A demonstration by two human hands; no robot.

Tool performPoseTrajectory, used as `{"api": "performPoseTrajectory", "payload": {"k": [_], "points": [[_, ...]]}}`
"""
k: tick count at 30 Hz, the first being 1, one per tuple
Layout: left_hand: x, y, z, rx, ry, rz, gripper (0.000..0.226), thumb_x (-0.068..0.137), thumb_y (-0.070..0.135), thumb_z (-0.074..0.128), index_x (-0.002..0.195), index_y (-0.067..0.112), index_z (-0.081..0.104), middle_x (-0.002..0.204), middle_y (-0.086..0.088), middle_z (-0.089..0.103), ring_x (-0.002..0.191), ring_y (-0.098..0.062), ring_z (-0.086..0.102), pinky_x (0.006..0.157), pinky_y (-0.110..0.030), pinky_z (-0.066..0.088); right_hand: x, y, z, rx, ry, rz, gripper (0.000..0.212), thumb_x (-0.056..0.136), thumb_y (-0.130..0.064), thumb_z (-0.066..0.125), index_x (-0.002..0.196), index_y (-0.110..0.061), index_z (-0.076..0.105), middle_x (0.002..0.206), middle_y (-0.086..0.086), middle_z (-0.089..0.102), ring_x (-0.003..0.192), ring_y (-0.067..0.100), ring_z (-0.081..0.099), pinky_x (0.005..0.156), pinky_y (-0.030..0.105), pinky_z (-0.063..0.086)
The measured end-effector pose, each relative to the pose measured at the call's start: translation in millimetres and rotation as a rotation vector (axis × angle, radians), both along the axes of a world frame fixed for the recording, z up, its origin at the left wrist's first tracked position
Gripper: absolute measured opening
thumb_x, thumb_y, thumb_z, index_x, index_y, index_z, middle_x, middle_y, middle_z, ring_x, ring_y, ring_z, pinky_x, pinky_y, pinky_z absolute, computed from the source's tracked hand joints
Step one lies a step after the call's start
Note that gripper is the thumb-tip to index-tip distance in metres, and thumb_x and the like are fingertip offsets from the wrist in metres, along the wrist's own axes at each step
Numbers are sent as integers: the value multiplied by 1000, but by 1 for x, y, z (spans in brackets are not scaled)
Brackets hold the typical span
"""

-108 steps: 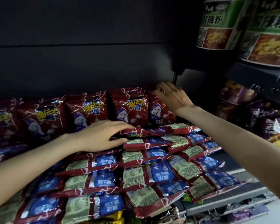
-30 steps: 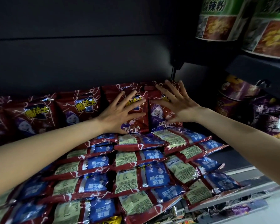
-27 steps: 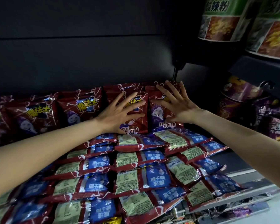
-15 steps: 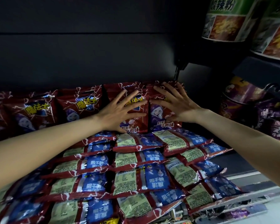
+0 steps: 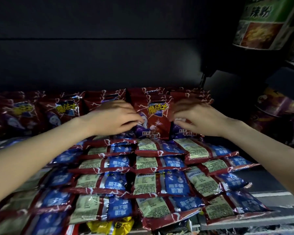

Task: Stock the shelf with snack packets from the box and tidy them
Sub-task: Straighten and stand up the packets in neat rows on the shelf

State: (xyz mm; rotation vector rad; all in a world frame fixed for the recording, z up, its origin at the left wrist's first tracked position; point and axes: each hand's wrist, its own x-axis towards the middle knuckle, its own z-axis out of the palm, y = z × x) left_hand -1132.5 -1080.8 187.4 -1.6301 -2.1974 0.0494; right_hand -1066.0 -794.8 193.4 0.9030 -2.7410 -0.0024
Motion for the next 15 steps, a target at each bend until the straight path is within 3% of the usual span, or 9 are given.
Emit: {"api": "performPoseTrajectory", "payload": {"k": [2,4,7,10,12,15], "points": [[21,-38,11,64,-94,147,34,93,40,40,110,27,66,95,9,71,82,-9,67,73,-29,57,6,-29,11,-55,-114,49,24,96,-33,50,114,-27,64,105,-8,69,91,6,64,76,30,53],[38,-77,17,105,-138,283,33,90,48,40,107,36,66,95,15,70,79,-5,68,62,-26,56,6,-59,15,-80,-147,139,25,94,-36,53,114,-27,64,105,-10,69,87,4,64,72,29,53],[43,-137,17,20,-363,494,40,76,78,35,111,61,47,110,30,59,99,4,58,84,-26,50,0,-105,11,-28,-171,210,36,91,-46,55,124,-30,55,120,-12,62,101,6,60,81,32,51],[39,-187,6,-63,-676,617,56,64,85,44,116,68,33,132,29,42,122,5,41,106,-26,35,-8,-143,0,69,-241,181,43,89,-52,55,123,-30,42,124,-10,58,101,11,59,80,35,52],[34,-207,-2,-88,-728,626,55,67,79,51,117,68,32,132,29,41,123,5,39,107,-29,34,-13,-158,-8,99,-274,146,42,88,-52,56,116,-27,37,118,-6,59,90,13,60,73,37,53],[29,-211,-13,-163,-655,579,55,76,66,57,124,60,31,131,28,40,122,3,40,103,-24,35,-17,-174,-15,157,-238,87,40,91,-43,56,122,-27,36,119,-4,58,75,9,56,70,36,54]]}}
